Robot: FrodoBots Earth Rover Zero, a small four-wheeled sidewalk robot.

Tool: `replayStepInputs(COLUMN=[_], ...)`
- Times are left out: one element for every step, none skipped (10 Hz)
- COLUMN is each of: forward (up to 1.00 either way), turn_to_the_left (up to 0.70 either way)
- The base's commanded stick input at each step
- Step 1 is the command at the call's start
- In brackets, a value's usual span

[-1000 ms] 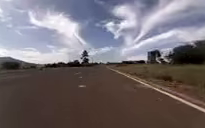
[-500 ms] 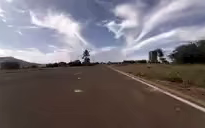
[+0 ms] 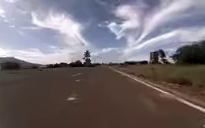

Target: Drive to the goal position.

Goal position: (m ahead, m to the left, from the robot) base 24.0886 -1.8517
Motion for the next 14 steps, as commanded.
replayStepInputs(forward=[1.00,1.00,1.00,1.00,1.00,1.00,1.00,1.00,1.00,1.00,1.00,1.00,1.00,1.00], turn_to_the_left=[0.00,0.00,0.00,0.00,0.00,0.00,0.00,0.00,0.00,0.00,0.00,0.00,0.00,0.00])
